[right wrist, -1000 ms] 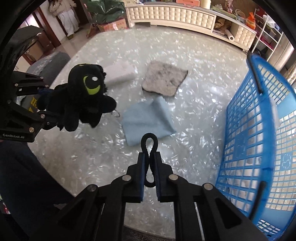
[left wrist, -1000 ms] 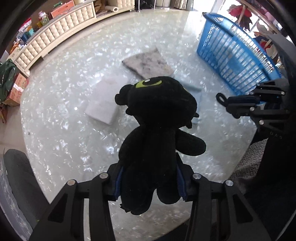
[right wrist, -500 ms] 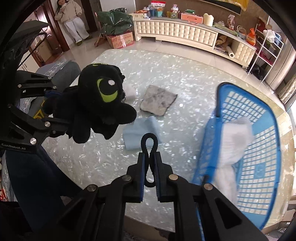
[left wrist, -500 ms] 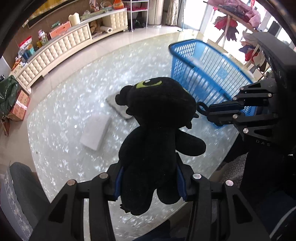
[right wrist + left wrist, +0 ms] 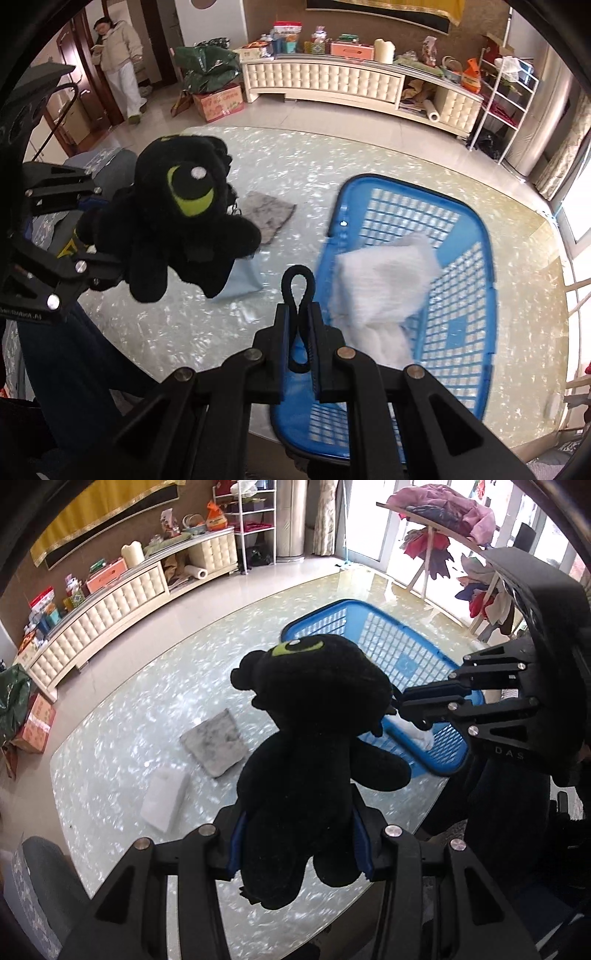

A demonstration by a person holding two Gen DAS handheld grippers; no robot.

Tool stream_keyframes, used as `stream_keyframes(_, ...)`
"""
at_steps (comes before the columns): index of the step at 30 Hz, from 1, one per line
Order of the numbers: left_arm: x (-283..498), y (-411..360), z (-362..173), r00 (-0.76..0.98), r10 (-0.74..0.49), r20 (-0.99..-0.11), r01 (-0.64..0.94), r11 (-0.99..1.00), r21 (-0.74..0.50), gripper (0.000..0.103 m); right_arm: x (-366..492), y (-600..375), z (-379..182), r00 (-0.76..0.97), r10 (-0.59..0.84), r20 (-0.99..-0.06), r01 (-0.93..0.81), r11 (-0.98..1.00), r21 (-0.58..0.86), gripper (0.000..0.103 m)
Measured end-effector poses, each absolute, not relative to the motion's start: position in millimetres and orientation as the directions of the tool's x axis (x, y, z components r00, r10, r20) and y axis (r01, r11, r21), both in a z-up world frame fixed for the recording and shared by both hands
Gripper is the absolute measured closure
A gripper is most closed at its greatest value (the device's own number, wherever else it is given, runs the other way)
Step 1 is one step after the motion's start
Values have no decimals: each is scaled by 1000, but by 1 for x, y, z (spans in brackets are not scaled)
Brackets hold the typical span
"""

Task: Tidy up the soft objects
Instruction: 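Carry the plush toy toward the blue basket with the left tool while the right tool lowers the ring inside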

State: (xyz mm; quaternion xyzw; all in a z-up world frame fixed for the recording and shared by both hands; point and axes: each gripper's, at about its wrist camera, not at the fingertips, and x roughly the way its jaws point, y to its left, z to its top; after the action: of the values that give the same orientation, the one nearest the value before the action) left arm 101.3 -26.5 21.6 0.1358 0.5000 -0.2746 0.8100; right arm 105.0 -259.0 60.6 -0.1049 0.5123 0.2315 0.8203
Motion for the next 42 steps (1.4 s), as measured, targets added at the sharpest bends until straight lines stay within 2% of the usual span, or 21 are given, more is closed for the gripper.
stream_keyframes(11,107,-68,17,311,-340,-888,620,781,-81,59,117,-298,42,358,218,-908,-398,915,63,94)
stream_keyframes(18,117,-83,14,298,-354,-886,628,772,-97,59,126,-319,9,294,148,-944,-328,943,46,94)
stream_keyframes(39,135,-102,2,266,-373,-889,639,758,-127,59,150,-297,-32,240,58,-969,-349,937,-31,94)
stream_keyframes(41,134,-101,3,269,-376,-887,638,760,-129,59,154,-298,-35,244,58,-968,-346,938,-31,89)
stream_keyframes(42,134,-101,4,269,-377,-886,639,758,-129,59,153,-298,-36,245,60,-968,-342,939,-29,81)
